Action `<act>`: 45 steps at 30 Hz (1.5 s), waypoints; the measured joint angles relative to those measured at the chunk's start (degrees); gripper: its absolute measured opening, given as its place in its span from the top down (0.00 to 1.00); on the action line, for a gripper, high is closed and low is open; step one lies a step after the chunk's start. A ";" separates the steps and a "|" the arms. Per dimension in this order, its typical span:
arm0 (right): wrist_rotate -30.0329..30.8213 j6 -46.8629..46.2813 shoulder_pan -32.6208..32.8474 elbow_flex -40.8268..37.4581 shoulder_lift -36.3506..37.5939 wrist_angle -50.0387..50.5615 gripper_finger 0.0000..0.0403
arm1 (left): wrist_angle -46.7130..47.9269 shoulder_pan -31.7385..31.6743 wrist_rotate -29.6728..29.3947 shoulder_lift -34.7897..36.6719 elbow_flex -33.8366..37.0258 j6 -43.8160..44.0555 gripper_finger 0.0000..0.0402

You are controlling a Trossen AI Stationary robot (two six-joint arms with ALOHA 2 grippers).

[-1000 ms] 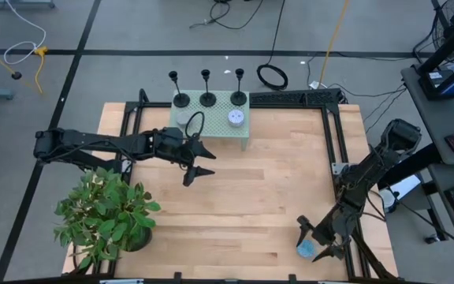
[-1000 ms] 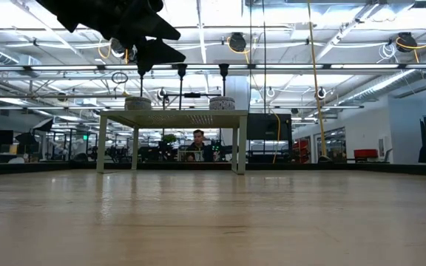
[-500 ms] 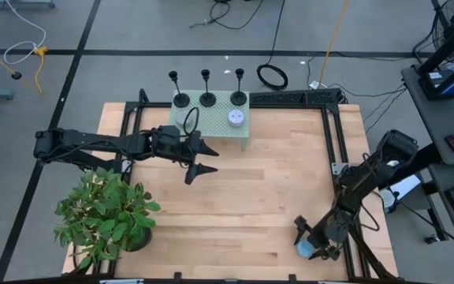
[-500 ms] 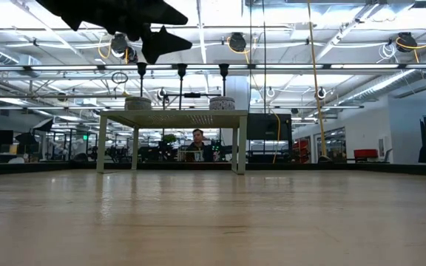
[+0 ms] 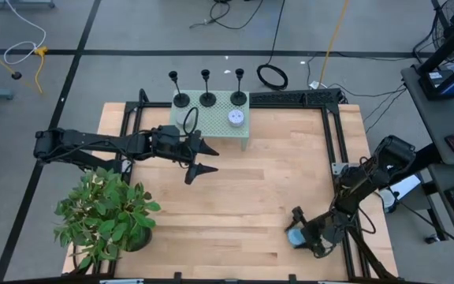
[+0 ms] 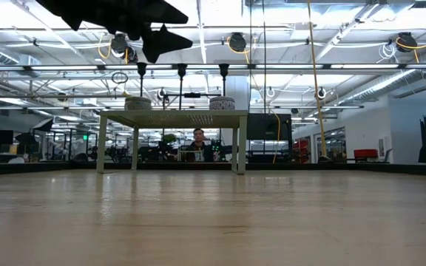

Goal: Pick & Place candle stick holders
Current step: Put the light blue scented decorative candle on the shelf

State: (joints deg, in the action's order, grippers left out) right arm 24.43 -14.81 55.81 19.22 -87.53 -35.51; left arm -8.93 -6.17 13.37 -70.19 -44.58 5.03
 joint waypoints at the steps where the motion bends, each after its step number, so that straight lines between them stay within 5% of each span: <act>1: 2.92 -1.13 -0.63 0.00 0.00 0.03 0.21 | 0.19 0.00 0.00 0.00 0.00 0.17 0.30; 5: 12.49 -7.95 -4.69 -0.02 0.00 1.11 0.21 | 0.37 0.00 0.00 0.00 0.00 1.62 0.30; 19: 13.15 -24.12 -23.97 -4.71 -0.67 3.03 0.21 | 3.61 0.00 0.02 0.00 0.00 1.16 0.30; 45: 8.84 -28.62 -20.85 -6.45 4.17 14.40 0.21 | 4.48 0.00 0.04 0.00 0.00 -2.33 0.30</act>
State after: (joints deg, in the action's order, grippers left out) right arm 33.27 -43.42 34.96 12.78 -83.35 -21.11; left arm -4.45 -6.17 13.40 -70.19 -44.58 2.70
